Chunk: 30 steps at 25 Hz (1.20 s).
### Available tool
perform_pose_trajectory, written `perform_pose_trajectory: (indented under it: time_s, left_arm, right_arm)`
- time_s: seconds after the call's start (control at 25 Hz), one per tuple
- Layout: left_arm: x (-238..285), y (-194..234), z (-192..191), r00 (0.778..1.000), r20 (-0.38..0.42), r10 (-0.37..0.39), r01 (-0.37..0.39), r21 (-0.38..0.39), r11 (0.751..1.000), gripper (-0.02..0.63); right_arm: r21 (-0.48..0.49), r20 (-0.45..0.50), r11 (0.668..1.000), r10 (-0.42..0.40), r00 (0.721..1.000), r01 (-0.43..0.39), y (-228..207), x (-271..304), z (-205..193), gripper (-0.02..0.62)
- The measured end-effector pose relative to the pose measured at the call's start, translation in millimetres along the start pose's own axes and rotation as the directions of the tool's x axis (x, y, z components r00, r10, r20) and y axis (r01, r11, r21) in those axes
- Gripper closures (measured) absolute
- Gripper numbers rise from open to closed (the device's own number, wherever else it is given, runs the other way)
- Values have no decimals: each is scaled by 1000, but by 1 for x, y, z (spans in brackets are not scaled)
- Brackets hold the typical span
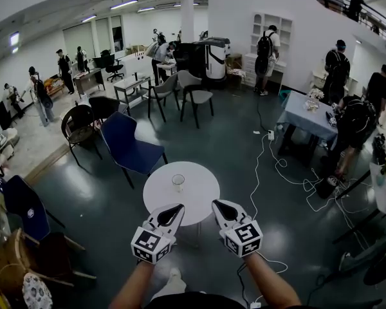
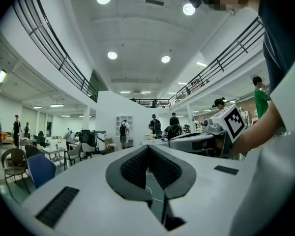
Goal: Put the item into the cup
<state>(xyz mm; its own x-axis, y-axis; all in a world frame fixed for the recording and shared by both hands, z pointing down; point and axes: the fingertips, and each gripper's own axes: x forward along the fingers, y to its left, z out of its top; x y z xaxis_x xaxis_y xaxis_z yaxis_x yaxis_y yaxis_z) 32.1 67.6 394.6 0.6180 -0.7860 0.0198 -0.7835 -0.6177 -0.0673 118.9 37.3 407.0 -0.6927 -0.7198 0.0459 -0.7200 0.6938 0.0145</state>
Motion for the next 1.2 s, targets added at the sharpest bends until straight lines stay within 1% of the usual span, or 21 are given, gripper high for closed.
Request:
perform_pose_trajectory:
  time_s: [0.24,0.52,0.84,1.2]
  left_arm:
    - [2,-12,2,1000,-12,8,-8,1,1000,589]
    - [0,-11,14,1000,-9,12,-12,-3,1000,589]
    - [-18,1,13,1000,-4,13,-13,-13,1000,589]
    - [-50,18,18,1000,-3,3,-3,-29,1000,589]
  right_arm:
    - [8,-2,1000,4,1000,-4,-7,-11,0,580]
    - [14,6,1000,8,1000,-8,-6,-11,13,580]
    - [6,4,1000,21,1000,-21,15,-1,15,580]
    - [6,-8,1000,8,1000,-8,49,6,22,580]
